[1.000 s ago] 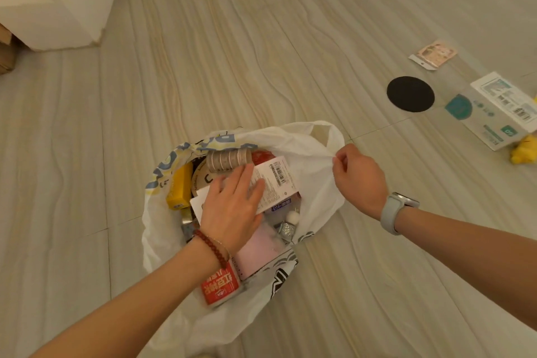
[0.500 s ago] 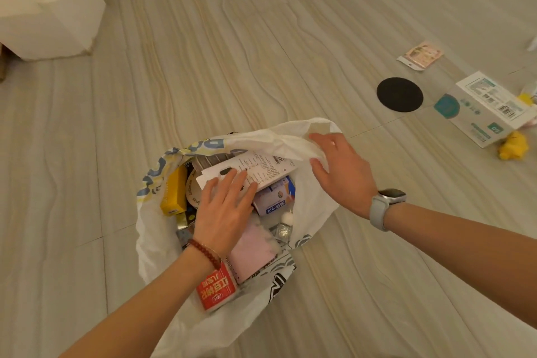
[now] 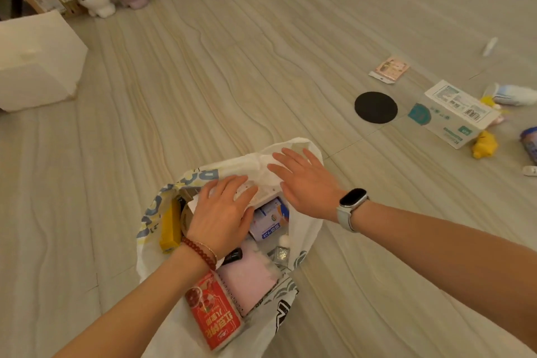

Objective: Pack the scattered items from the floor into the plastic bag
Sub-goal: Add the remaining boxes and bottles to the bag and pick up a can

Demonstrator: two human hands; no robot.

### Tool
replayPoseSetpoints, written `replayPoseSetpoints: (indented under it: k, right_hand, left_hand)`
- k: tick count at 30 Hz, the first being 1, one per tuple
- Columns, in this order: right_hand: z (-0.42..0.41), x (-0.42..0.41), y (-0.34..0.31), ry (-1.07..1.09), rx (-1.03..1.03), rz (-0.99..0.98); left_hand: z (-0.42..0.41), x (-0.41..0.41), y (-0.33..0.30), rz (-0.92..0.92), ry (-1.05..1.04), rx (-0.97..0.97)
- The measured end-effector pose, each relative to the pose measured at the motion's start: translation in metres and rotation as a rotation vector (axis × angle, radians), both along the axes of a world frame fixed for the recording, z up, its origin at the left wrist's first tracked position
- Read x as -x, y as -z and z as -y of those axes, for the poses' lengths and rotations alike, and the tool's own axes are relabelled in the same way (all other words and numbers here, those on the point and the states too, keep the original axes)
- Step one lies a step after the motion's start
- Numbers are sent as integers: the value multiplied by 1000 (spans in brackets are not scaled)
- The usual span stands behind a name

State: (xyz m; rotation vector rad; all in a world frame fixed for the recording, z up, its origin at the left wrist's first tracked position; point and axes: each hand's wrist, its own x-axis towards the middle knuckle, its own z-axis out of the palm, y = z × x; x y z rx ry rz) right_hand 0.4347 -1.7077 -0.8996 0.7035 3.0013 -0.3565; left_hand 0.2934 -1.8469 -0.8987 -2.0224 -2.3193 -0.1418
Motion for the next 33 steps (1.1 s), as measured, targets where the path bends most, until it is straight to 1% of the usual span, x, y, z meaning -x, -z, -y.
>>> replayPoseSetpoints:
  k: [2, 5, 7, 9, 10, 12, 15, 17, 19, 21, 23, 25, 26, 27, 28, 29, 31, 32, 33]
  right_hand:
    - [-7, -33, -15, 85, 36, -80]
    - [-32, -102, -31, 276, 46, -111]
    - [-50, -153, -39, 420, 32, -99]
    - [-63, -208, -39, 576, 54, -66]
    - [-64, -236, -34, 652, 72, -58]
    - [-59, -293, -17, 813, 91, -43]
    - [-46, -364, 23, 1049, 135, 56]
    - [-40, -400, 51, 1112, 198, 181]
    - [-34, -424, 75, 1089, 284, 240]
    - [-34, -444, 92, 1072, 323, 167]
    - [-38, -461, 102, 1117, 363, -17]
    - [-40, -475, 107, 1152, 500, -195]
    - [-40, -483, 108, 1139, 568, -260]
    - [-40, -491, 107, 1111, 594, -306]
    - [-41, -499, 105, 1098, 570, -338]
    - [-43, -508, 101, 1117, 487, -377]
    - [-54, -526, 97, 1252, 168, -422]
    - [-62, -534, 96, 1344, 0, -393]
    - [-71, -540, 96, 1443, -108, -338]
  left_hand:
    - [-29, -11, -15, 17, 73, -54]
    - [-84, -49, -37, 18, 226, -63]
    - [-119, -87, -45, 24, 300, -20]
    - [-150, -130, -44, 90, 349, -6]
    - [-161, -155, -38, 165, 357, 14]
    - [-177, -206, -21, 320, 328, 137]
    - [-186, -277, 16, 457, 308, 243]
    - [-189, -315, 42, 512, 313, 321]
    - [-191, -345, 64, 547, 320, 398]
    - [-194, -368, 77, 582, 333, 438]
    - [-196, -389, 85, 610, 375, 473]
    - [-200, -410, 91, 636, 427, 495]
    - [-202, -420, 94, 647, 449, 497]
    - [-205, -430, 97, 652, 472, 498]
    - [-208, -441, 100, 646, 502, 502]
    - [-210, -452, 103, 628, 539, 516]
    - [-214, -475, 109, 560, 626, 552]
    - [-215, -486, 111, 524, 668, 566]
    - [-215, -496, 113, 493, 703, 570]
